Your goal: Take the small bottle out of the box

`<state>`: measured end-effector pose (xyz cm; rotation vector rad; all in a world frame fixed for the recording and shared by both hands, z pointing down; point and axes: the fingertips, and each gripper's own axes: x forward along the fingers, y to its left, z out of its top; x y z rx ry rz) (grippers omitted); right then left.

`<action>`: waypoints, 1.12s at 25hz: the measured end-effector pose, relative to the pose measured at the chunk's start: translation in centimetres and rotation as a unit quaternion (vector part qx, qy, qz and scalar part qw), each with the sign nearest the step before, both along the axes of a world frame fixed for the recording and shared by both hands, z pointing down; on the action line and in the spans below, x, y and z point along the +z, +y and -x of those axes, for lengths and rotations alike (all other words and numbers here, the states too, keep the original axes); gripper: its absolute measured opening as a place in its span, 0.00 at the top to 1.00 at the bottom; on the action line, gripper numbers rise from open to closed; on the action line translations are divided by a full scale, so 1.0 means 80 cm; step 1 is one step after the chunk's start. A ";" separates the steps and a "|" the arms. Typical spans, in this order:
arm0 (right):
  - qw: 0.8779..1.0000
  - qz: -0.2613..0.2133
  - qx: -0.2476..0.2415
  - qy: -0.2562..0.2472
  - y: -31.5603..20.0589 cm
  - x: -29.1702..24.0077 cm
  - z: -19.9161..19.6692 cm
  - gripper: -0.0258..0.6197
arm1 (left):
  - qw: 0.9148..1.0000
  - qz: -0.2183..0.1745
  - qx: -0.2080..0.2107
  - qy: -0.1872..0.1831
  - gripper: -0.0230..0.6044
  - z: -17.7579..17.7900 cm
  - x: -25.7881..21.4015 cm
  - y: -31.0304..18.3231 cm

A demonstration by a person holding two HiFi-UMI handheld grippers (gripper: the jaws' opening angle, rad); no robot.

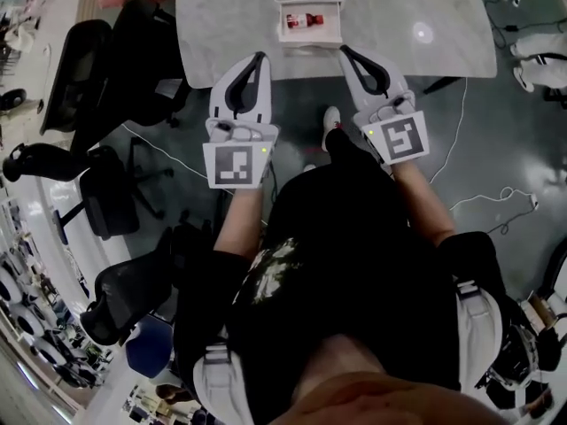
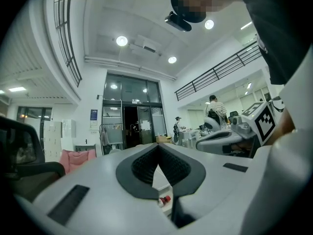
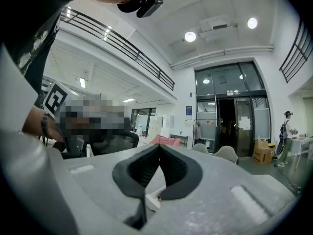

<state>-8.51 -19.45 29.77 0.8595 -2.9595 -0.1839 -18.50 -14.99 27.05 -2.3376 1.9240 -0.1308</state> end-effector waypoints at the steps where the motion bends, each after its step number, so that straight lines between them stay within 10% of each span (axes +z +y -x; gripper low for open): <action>1: 1.000 -0.001 -0.005 0.000 -0.009 -0.002 0.003 0.97 | 1.000 0.001 -0.001 -0.001 0.94 0.000 -0.001 -0.007; 28: 0.999 -0.006 -0.046 0.024 -0.165 0.017 0.051 0.97 | 0.999 0.006 -0.014 0.039 0.94 0.030 0.028 -0.186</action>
